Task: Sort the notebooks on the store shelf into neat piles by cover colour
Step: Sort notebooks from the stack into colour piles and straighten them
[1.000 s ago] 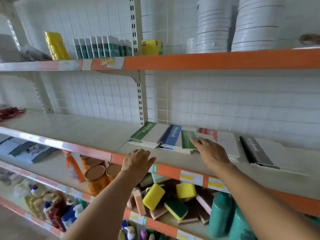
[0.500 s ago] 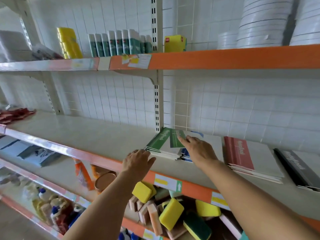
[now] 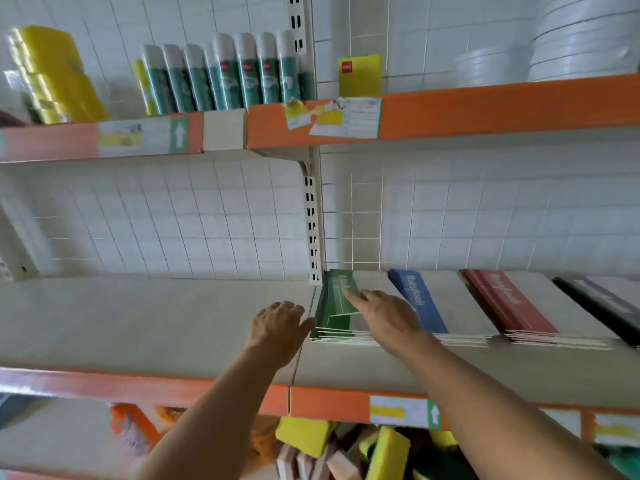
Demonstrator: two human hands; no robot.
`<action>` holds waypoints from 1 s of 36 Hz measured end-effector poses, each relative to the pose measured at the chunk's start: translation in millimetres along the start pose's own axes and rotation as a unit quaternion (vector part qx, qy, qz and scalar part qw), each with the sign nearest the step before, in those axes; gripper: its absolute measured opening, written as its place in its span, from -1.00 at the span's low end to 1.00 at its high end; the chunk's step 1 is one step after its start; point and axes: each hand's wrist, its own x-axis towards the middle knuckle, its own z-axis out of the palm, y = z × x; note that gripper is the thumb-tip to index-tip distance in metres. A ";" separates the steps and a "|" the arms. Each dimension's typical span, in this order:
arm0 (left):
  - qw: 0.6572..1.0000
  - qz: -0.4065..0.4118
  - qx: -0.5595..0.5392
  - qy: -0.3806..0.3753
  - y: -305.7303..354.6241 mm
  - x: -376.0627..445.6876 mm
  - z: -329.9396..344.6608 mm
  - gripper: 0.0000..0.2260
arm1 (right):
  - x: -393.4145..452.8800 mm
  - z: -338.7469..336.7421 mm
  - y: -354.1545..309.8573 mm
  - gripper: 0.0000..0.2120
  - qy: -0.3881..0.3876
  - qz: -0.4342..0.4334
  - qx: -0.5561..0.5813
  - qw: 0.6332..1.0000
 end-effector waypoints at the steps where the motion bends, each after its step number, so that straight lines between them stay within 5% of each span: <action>1: 1.000 0.004 -0.004 0.002 -1.9 3.4 0.8 -0.58 | 0.9 2.0 -1.9 -0.28 -0.004 0.002 0.009 1.000; 7: 1.000 0.015 -0.014 0.016 -9.2 15.2 5.0 -0.59 | 8.8 16.5 -6.6 -0.50 -0.054 -0.021 0.037 0.998; 19: 0.999 0.027 -0.024 0.011 -10.3 18.5 10.4 -0.60 | 19.9 23.9 -7.5 -0.39 -0.077 -0.015 0.022 0.997; 36: 0.989 0.134 -0.056 0.037 67.2 19.1 -1.2 -0.65 | -71.1 16.8 49.2 -0.46 -0.001 0.153 0.042 0.987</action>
